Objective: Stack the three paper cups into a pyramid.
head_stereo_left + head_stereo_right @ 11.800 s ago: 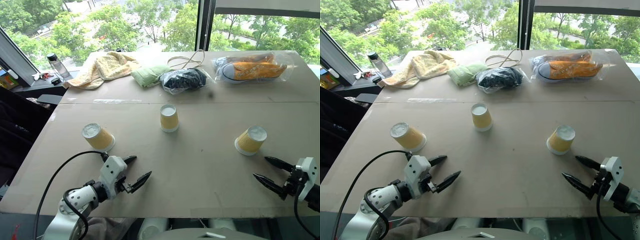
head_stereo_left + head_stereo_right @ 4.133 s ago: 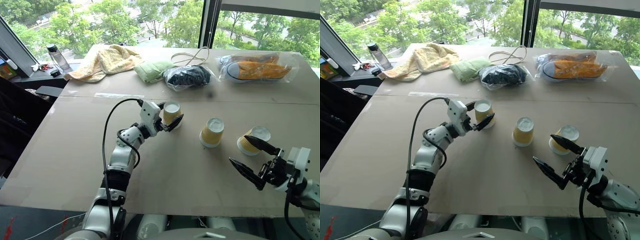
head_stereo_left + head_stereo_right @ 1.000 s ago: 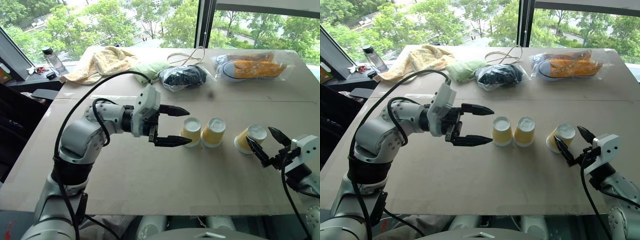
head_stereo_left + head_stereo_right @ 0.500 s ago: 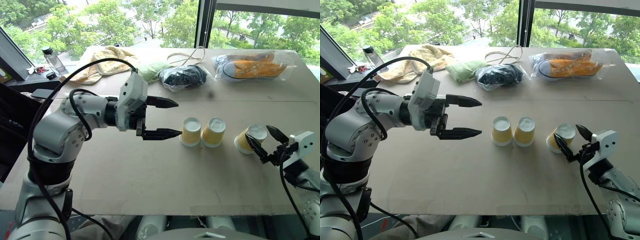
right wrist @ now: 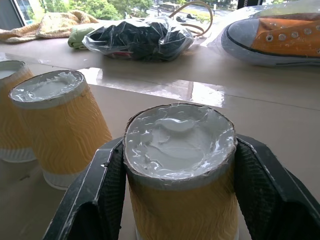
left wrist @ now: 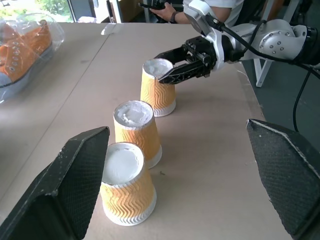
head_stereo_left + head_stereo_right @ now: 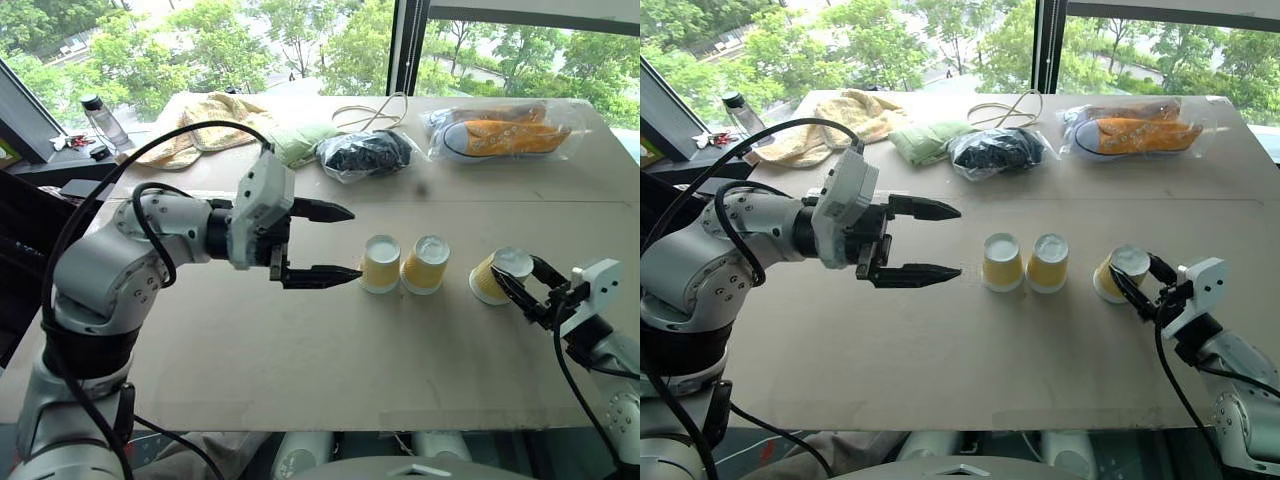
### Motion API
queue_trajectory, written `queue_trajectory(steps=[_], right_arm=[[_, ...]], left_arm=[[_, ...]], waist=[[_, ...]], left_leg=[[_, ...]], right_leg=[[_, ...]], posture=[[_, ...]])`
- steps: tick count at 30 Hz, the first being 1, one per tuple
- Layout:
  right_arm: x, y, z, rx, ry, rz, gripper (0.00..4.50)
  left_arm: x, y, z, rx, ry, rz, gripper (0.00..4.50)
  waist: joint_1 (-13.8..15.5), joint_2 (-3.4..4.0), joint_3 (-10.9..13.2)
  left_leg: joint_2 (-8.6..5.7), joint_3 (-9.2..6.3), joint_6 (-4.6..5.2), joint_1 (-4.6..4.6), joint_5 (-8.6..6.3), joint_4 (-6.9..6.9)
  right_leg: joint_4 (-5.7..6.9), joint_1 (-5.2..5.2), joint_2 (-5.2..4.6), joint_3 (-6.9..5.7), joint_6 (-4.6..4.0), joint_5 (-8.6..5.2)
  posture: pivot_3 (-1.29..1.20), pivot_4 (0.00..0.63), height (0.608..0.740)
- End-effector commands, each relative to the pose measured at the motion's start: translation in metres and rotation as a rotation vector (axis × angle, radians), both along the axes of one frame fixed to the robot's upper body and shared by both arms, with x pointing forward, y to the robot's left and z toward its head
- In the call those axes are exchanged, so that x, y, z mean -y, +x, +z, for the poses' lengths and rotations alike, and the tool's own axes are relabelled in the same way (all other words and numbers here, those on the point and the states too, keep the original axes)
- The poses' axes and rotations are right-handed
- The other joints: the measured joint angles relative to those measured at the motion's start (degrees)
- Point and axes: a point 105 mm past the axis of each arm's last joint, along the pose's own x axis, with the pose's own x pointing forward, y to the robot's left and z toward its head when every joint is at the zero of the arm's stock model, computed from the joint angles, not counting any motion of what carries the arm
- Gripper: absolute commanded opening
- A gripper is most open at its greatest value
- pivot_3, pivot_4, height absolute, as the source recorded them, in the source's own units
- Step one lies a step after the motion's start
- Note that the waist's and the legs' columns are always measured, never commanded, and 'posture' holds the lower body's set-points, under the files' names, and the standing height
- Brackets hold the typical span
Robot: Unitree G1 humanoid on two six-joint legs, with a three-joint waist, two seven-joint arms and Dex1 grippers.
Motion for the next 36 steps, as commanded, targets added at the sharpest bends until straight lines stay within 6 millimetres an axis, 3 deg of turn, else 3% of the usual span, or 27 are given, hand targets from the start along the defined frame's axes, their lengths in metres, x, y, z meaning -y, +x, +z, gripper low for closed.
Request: queue_trajectory(steps=[1, 3, 6, 11, 17, 27, 36], right_arm=[[-0.008, 0.005, 0.029, 0.062, -0.005, 0.060, 2.27], [-0.013, 0.010, 0.043, 0.072, -0.012, 0.093, 2.27], [-0.035, 0.018, 0.082, 0.116, -0.056, 0.218, 2.27], [-0.063, 0.015, 0.106, 0.069, -0.001, 0.374, 2.27], [-0.093, 0.015, 0.108, 0.024, 0.024, 0.497, 2.27], [-0.113, 0.015, 0.102, 0.001, 0.025, 0.571, 2.27], [-0.119, 0.019, 0.099, 0.001, 0.003, 0.587, 2.27]], left_arm=[[-0.009, -0.001, 0.007, 0.051, 0.006, 0.025, 4.50], [-0.011, -0.002, 0.007, 0.052, 0.008, 0.032, 4.50], [-0.016, -0.003, 0.009, 0.057, 0.013, 0.056, 4.50], [-0.019, -0.004, 0.010, 0.063, 0.007, 0.085, 4.50], [-0.021, -0.005, 0.009, 0.072, 0.005, 0.102, 4.50], [-0.021, -0.006, 0.007, 0.073, 0.012, 0.117, 4.50], [-0.020, -0.007, 0.006, 0.069, 0.011, 0.117, 4.50]], waist=[[0.0, -0.01, 0.0], [0.1, -0.01, 0.0], [-0.1, 0.11, 0.2], [0.3, -0.10, 0.3], [0.1, -0.15, 0.4], [0.0, -0.14, 0.4], [0.1, -0.14, 0.4]], left_leg=[[0.01, 0.00, 0.00, 0.00, 0.00, 0.00], [0.01, 0.00, 0.00, 0.00, 0.00, 0.00], [0.00, 0.05, 0.00, 0.00, 0.00, 0.01], [0.08, -0.06, 0.00, -0.09, 0.00, -0.02], [0.05, -0.08, 0.00, -0.20, 0.00, -0.04], [0.06, -0.05, 0.00, -0.18, 0.00, -0.04], [0.05, -0.05, 0.00, -0.19, 0.00, -0.04]], right_leg=[[0.00, 0.00, 0.00, 0.00, 0.00, 0.00], [0.00, 0.00, 0.00, -0.01, -0.12, -0.07], [0.00, 0.00, -0.02, 0.03, -0.15, -0.08], [-0.01, -0.06, -0.04, -0.09, 0.05, 0.04], [-0.15, -0.06, -0.21, -0.06, 0.06, 0.06], [-0.19, -0.07, -0.17, -0.02, 0.07, 0.06], [-0.19, -0.07, -0.15, -0.02, 0.07, 0.06]], posture=[[0.00, 0.150, 0.740], [0.00, 0.150, 0.740], [0.00, 0.150, 0.740], [0.00, 0.150, 0.740], [0.00, 0.150, 0.740], [0.00, 0.150, 0.740], [0.00, 0.150, 0.740]])
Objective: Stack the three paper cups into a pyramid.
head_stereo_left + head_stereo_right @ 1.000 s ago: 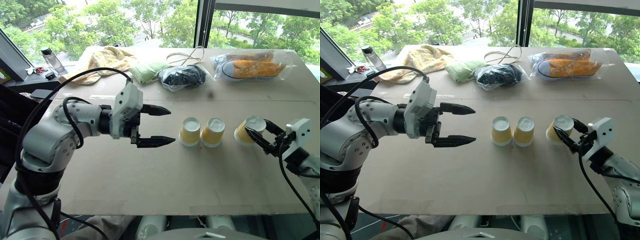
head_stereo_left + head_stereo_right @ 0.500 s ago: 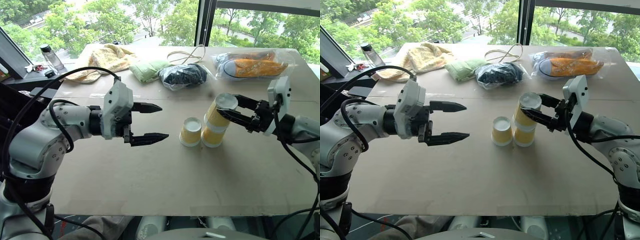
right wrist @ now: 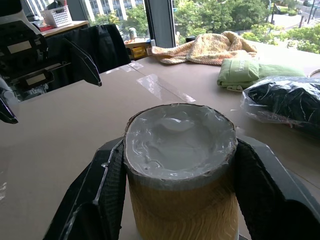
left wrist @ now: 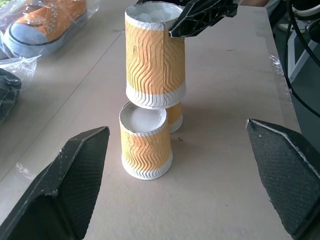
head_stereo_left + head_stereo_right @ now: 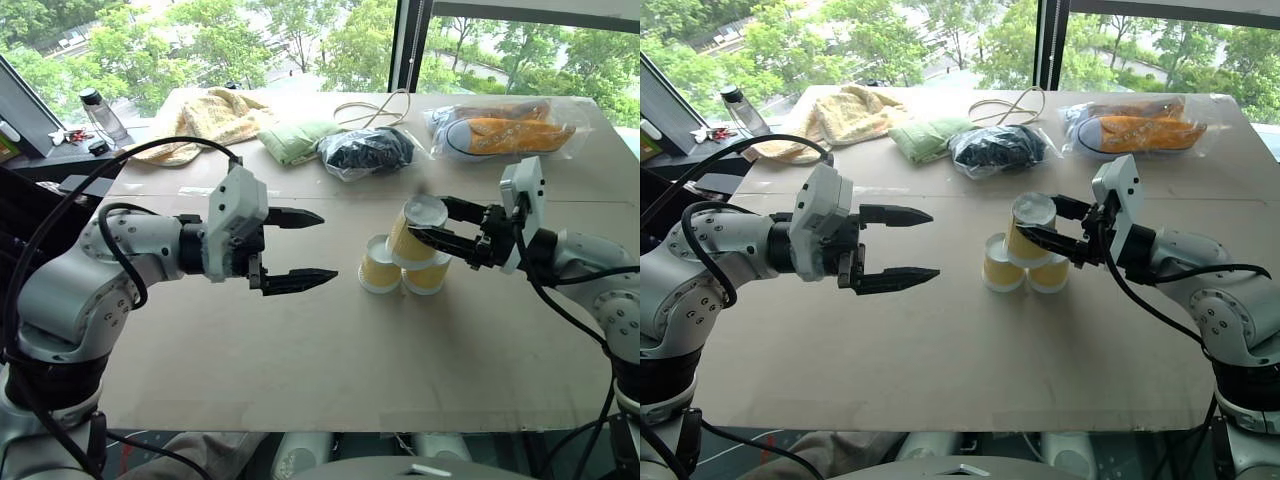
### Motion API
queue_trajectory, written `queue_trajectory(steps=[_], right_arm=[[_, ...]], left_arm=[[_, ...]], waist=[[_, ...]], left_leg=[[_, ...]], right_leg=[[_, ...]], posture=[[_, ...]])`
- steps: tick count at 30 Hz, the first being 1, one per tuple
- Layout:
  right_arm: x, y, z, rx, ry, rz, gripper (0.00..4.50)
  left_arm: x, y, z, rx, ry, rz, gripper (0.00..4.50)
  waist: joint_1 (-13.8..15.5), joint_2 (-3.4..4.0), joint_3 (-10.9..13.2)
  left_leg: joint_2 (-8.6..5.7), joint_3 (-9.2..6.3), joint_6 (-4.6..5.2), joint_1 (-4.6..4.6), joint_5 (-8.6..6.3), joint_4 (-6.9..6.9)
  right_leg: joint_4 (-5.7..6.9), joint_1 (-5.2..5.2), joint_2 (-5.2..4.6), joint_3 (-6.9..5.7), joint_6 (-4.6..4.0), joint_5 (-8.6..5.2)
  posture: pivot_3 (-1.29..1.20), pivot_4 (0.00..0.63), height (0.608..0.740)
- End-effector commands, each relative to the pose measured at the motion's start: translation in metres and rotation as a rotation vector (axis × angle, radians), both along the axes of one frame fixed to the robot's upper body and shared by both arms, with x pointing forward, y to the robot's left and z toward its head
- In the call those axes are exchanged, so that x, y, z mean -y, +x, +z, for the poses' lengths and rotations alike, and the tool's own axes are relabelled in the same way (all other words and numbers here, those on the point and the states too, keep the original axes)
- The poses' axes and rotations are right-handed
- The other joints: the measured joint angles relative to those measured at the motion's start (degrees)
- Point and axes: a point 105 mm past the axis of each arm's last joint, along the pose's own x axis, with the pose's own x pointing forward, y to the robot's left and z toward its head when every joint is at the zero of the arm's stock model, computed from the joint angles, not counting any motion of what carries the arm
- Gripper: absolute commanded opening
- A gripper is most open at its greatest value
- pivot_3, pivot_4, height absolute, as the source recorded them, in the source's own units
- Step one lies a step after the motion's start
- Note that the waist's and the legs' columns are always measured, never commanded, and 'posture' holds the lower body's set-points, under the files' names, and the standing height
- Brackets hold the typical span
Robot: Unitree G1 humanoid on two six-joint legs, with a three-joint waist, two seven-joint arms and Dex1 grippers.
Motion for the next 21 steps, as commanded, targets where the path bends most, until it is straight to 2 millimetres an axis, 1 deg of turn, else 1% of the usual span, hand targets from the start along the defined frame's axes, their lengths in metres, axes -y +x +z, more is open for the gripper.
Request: queue_trajectory(steps=[1, 3, 4, 6, 8, 10, 12, 14, 15, 16, 18, 19, 21], right_arm=[[-0.002, -0.001, 0.008, 0.051, -0.013, 0.013, 2.27], [-0.002, 0.000, 0.008, 0.054, -0.018, 0.014, 3.30], [-0.001, 0.000, 0.009, 0.059, -0.018, 0.013, 3.62], [0.000, 0.000, 0.012, 0.068, -0.005, 0.015, 4.46], [0.001, -0.002, 0.016, 0.078, 0.011, 0.020, 4.46], [0.005, -0.002, 0.020, 0.104, 0.004, -0.002, 4.46], [0.011, -0.004, 0.022, 0.110, 0.001, -0.015, 4.46], [0.019, -0.011, 0.023, 0.102, 0.004, -0.012, 4.46], [0.025, -0.015, 0.023, 0.100, 0.016, -0.028, 4.46], [0.035, -0.018, 0.023, 0.101, 0.038, -0.067, 4.46], [0.055, -0.025, 0.016, 0.092, 0.111, -0.135, 4.46], [0.064, -0.028, 0.007, 0.074, 0.126, -0.163, 4.46], [0.078, -0.037, -0.015, 0.059, 0.122, -0.184, 4.46]], left_arm=[[0.001, -0.006, 0.009, 0.047, 0.002, -0.014, 4.50], [0.001, -0.005, 0.009, 0.046, 0.002, -0.013, 4.50], [0.002, -0.005, 0.008, 0.045, 0.002, -0.014, 4.50], [0.002, -0.005, 0.008, 0.044, -0.001, -0.015, 4.50], [0.003, -0.004, 0.007, 0.042, -0.008, -0.011, 4.50], [0.004, -0.002, 0.008, 0.039, -0.050, -0.004, 4.50], [0.004, 0.000, 0.002, 0.028, -0.066, 0.014, 4.50], [0.004, -0.003, -0.003, 0.003, -0.095, 0.018, 4.50], [0.002, -0.002, -0.003, -0.007, -0.160, 0.049, 4.50], [-0.005, 0.001, -0.009, -0.013, -0.220, 0.128, 4.50], [-0.020, -0.002, -0.037, -0.076, -0.199, 0.269, 4.50], [-0.026, -0.007, -0.047, -0.106, -0.191, 0.304, 4.50], [-0.034, -0.012, -0.060, -0.122, -0.214, 0.370, 4.50]], waist=[[0.0, 0.00, 0.0], [0.0, 0.00, 0.0], [0.0, 0.00, 0.0], [0.0, 0.00, 0.0], [0.0, 0.00, 0.0], [0.0, 0.00, 0.0], [0.0, 0.00, 0.0], [0.1, 0.00, 0.0], [0.1, -0.01, 0.0], [0.1, 0.00, 0.0], [0.1, -0.06, 0.0], [0.0, -0.08, 0.0], [0.1, -0.05, 0.0]], left_leg=[[0.00, 0.00, 0.00, 0.00, 0.00, 0.00], [0.00, 0.00, 0.00, 0.00, 0.00, 0.00], [0.00, 0.00, 0.00, 0.00, 0.00, 0.00], [0.00, 0.00, 0.00, 0.00, 0.00, 0.00], [0.00, 0.00, 0.00, 0.00, 0.00, -0.01], [0.00, 0.00, 0.00, 0.00, 0.00, 0.00], [0.00, 0.00, 0.00, 0.00, 0.00, 0.00], [0.00, 0.00, 0.00, -0.01, 0.00, 0.00], [0.00, -0.01, 0.00, -0.02, 0.00, -0.01], [0.00, -0.02, -0.01, -0.02, 0.00, -0.02], [0.00, -0.02, -0.01, -0.02, -0.01, -0.08], [0.00, -0.02, -0.01, -0.03, -0.01, -0.12], [0.00, 0.00, -0.01, 0.01, -0.03, -0.25]], right_leg=[[0.00, 0.00, 0.00, 0.00, 0.00, 0.00], [0.00, 0.00, 0.00, 0.00, 0.00, 0.00], [0.00, -0.01, 0.00, 0.00, 0.00, 0.00], [0.00, 0.00, 0.01, 0.00, 0.00, 0.00], [0.00, -0.01, 0.00, 0.00, 0.00, 0.00], [0.00, -0.01, 0.00, 0.00, 0.00, 0.00], [0.00, 0.00, -0.02, 0.00, 0.00, 0.00], [0.00, 0.00, -0.04, 0.00, 0.00, 0.00], [-0.02, 0.00, -0.06, 0.00, 0.00, 0.00], [-0.02, 0.00, -0.09, -0.03, 0.00, 0.00], [-0.05, 0.00, -0.21, -0.09, 0.01, 0.01], [-0.06, -0.01, -0.23, -0.10, 0.01, 0.01], [-0.10, -0.02, -0.27, -0.09, 0.01, 0.01]], posture=[[0.00, 0.150, 0.740], [0.00, 0.150, 0.740], [0.00, 0.150, 0.740], [0.00, 0.150, 0.740], [0.00, 0.150, 0.740], [0.00, 0.150, 0.740], [0.00, 0.150, 0.740], [0.00, 0.150, 0.740], [0.00, 0.150, 0.740], [0.00, 0.150, 0.740], [0.00, 0.150, 0.740], [0.00, 0.150, 0.740], [0.00, 0.150, 0.740]])
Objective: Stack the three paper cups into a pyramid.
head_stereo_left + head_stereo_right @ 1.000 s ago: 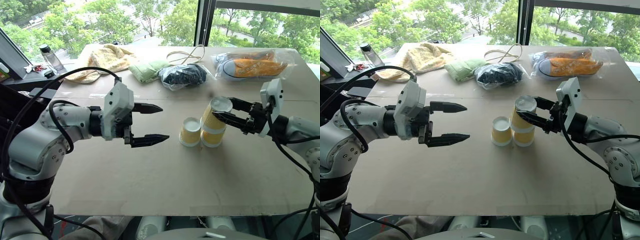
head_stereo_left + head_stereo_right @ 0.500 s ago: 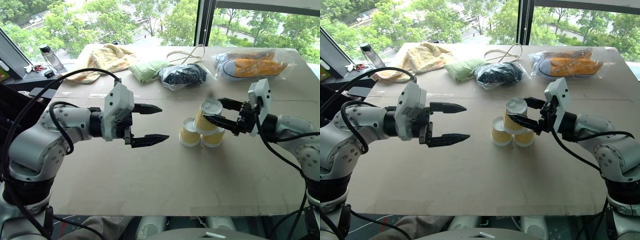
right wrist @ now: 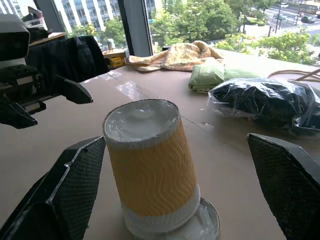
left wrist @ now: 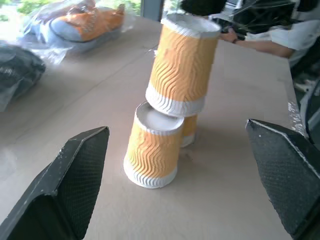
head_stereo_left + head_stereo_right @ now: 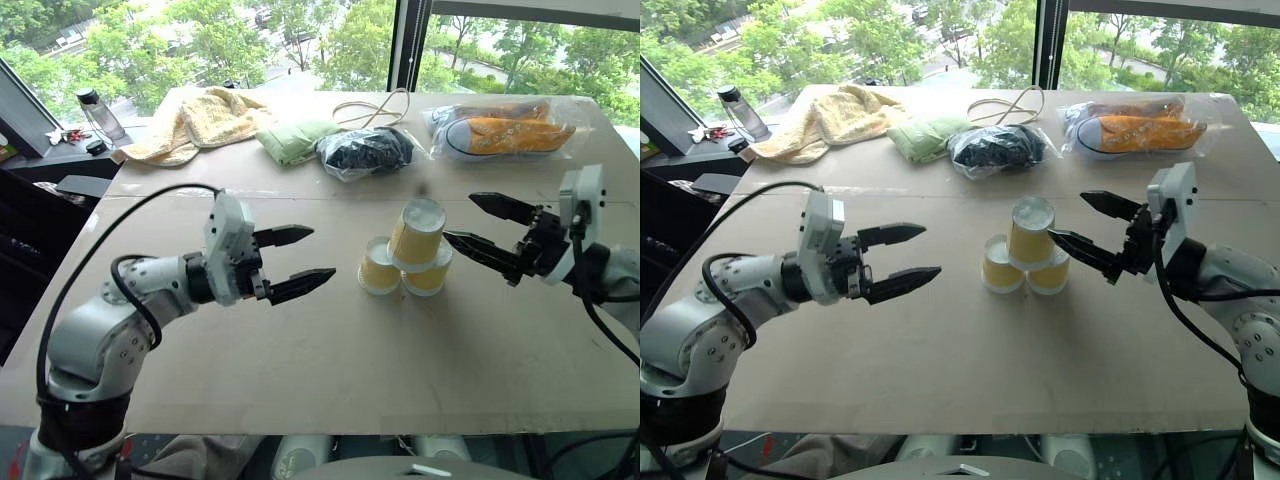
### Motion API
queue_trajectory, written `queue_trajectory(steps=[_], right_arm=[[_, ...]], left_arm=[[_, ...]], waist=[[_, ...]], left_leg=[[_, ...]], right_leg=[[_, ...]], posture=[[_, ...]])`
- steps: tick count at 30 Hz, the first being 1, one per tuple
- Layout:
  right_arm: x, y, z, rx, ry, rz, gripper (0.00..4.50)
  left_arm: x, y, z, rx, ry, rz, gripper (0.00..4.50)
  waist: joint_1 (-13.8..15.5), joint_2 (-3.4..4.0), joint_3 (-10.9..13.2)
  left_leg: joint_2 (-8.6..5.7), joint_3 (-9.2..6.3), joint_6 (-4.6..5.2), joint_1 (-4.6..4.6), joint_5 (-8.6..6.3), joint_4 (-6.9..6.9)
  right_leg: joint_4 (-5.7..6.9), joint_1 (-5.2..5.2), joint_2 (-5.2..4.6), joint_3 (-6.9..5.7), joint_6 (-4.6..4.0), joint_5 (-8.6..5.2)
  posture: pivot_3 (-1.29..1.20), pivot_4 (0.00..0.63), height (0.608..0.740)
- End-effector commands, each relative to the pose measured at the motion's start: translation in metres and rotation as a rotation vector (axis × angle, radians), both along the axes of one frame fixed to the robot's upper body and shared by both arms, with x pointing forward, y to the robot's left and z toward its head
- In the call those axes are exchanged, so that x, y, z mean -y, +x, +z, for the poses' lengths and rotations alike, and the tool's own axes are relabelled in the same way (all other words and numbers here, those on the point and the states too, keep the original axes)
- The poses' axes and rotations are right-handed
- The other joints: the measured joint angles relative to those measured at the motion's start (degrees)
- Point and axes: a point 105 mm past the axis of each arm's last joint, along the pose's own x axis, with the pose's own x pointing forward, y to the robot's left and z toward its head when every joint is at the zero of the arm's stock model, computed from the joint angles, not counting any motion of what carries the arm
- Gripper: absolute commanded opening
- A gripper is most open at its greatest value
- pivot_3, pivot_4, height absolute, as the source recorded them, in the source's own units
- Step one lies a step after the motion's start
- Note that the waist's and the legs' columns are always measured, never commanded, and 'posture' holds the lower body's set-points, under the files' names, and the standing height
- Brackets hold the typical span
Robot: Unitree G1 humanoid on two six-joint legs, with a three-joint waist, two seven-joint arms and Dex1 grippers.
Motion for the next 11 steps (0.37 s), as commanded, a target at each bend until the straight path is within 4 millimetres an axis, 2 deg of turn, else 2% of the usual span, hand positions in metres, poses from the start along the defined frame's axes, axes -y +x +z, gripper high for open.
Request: queue_trajectory(steps=[1, 3, 5, 8, 11], right_arm=[[0.024, -0.015, -0.024, 0.041, -0.004, -0.040, 4.46], [0.040, -0.019, -0.059, 0.013, -0.055, -0.084, 4.46], [0.050, -0.018, -0.081, 0.021, -0.106, -0.119, 4.46], [0.058, -0.017, -0.102, 0.030, -0.184, -0.105, 4.46], [0.062, -0.016, -0.115, 0.029, -0.230, -0.087, 4.46]], left_arm=[[-0.013, -0.007, -0.011, 0.035, -0.008, 0.127, 4.50], [-0.017, -0.011, -0.038, 0.010, 0.036, 0.185, 4.50], [-0.019, -0.011, -0.058, 0.024, 0.088, 0.234, 4.50], [-0.015, -0.011, -0.071, 0.030, 0.062, 0.278, 4.50], [-0.012, -0.010, -0.076, 0.060, 0.055, 0.289, 4.50]], waist=[[0.1, 0.03, 0.0], [0.2, 0.07, 0.0], [0.2, 0.13, 0.0], [0.0, 0.21, -0.1], [0.0, 0.20, -0.1]], left_leg=[[0.00, 0.00, 0.00, 0.00, 0.00, -0.03], [0.00, -0.01, 0.01, 0.07, -0.01, 0.00], [-0.02, 0.06, 0.00, 0.26, -0.01, 0.03], [-0.02, 0.17, 0.00, 0.34, -0.01, 0.08], [0.02, 0.17, 0.00, 0.38, 0.00, 0.15]], right_leg=[[0.00, -0.02, -0.01, 0.00, -0.01, 0.00], [0.02, 0.02, -0.04, -0.01, -0.07, -0.04], [-0.03, 0.19, -0.10, 0.04, -0.27, -0.15], [-0.01, 0.21, -0.15, 0.10, -0.34, -0.09], [0.03, 0.21, -0.13, 0.07, -0.36, -0.07]], posture=[[0.00, 0.150, 0.740], [0.00, 0.150, 0.740], [0.00, 0.150, 0.740], [0.00, 0.150, 0.740], [0.00, 0.150, 0.740]])
